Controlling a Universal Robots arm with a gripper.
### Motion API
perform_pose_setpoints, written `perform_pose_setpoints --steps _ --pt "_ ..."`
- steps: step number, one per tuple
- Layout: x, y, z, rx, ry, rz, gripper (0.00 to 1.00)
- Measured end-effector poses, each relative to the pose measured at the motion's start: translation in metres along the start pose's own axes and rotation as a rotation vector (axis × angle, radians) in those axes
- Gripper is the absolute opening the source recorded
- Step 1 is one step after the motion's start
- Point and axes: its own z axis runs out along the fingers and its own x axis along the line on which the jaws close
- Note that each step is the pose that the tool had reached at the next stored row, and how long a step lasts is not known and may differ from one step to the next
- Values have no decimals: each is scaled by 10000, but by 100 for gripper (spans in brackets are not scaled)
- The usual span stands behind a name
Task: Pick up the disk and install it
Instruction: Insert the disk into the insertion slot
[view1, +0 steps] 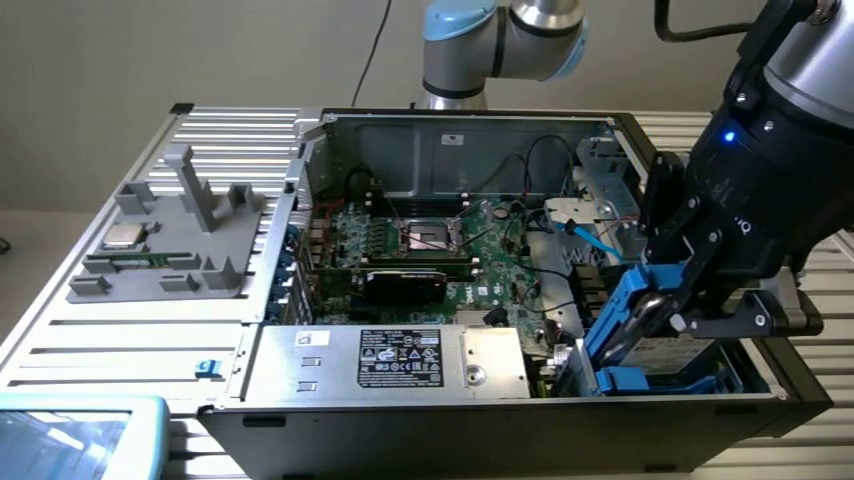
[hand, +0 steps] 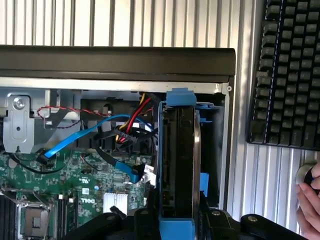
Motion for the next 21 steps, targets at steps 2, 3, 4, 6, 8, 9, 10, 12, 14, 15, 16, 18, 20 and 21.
perform_pose_setpoints --steps 2,3,4,6,8,9,10,12,14,15,16,18,20,21 --pt "-2 1 41 -2 9 -42 37" --pt "-4 2 60 -1 12 -57 37" --pt "-4 2 75 2 6 -65 37" --pt "-5 3 96 1 5 -67 37" --pt "-6 3 112 2 7 -68 37" --pt "-7 3 127 2 8 -68 37" --pt "-7 3 136 2 6 -68 37" --pt "-8 4 148 1 8 -69 37" --pt "-8 4 152 2 4 -68 43" --pt "-8 4 153 2 3 -68 43" --pt "-9 4 154 2 1 -68 43" --pt "-9 3 157 1 4 -67 51" --pt "-9 3 160 2 5 -67 51" --pt "-9 3 161 2 5 -67 51"
